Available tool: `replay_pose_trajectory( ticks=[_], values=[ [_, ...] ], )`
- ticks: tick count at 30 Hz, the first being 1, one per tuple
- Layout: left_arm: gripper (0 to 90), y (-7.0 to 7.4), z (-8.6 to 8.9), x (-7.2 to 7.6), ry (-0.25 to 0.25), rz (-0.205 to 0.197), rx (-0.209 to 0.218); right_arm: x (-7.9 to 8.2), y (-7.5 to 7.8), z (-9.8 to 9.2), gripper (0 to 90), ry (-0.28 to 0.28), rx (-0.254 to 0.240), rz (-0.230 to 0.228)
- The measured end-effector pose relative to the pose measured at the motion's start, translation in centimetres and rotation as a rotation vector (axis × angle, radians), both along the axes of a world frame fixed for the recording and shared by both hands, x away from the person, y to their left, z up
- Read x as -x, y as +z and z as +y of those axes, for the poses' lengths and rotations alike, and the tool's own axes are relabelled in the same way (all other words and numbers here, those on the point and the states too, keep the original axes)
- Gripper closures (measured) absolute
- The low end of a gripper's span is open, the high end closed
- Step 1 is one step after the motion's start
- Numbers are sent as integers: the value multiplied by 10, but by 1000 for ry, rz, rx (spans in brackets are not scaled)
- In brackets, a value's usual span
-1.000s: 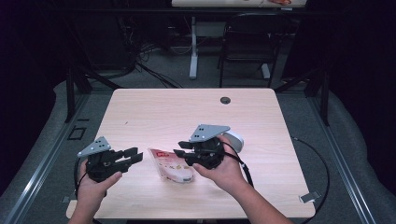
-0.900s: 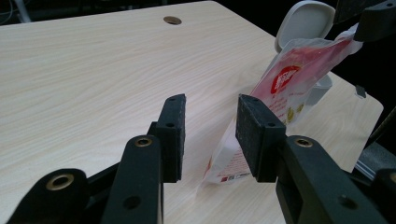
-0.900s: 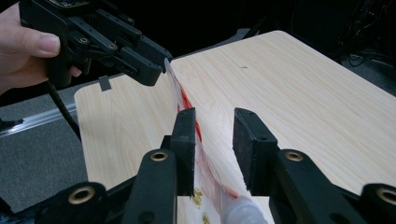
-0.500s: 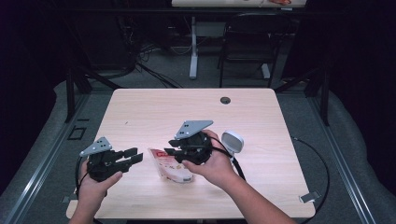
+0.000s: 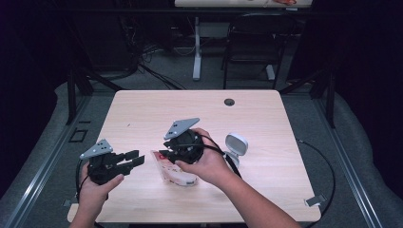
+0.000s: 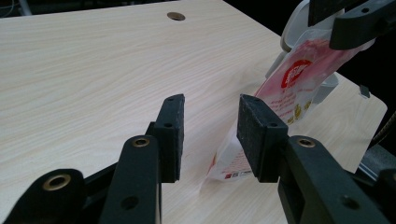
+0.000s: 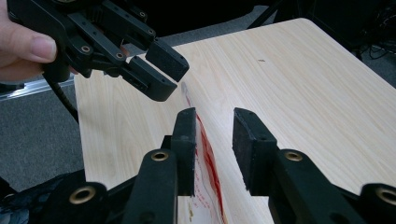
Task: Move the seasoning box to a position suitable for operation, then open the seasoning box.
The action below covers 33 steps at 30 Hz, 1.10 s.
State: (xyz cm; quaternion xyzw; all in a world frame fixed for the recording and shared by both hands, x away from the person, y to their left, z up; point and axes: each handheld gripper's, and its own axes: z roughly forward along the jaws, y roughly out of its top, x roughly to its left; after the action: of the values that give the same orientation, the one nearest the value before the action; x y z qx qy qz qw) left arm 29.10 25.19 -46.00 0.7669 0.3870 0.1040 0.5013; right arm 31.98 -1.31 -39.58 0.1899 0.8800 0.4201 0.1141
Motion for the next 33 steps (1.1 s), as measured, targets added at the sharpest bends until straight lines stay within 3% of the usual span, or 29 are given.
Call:
replay_pose_trajectory(
  ticks=[12, 17, 27, 33],
  values=[
    [618, 1, -2, 0, 2, -8, 6, -4, -2, 7, 738, 5, 23, 16],
    [618, 0, 0, 0, -3, 0, -6, -4, -6, 12, 750, 19, 70, 8],
    [618, 0, 0, 0, 6, -10, 5, -6, -9, 18, 823, 34, 117, 33],
    [617, -1, 0, 0, 6, -3, 2, -7, -9, 19, 843, 33, 114, 41]
  ],
)
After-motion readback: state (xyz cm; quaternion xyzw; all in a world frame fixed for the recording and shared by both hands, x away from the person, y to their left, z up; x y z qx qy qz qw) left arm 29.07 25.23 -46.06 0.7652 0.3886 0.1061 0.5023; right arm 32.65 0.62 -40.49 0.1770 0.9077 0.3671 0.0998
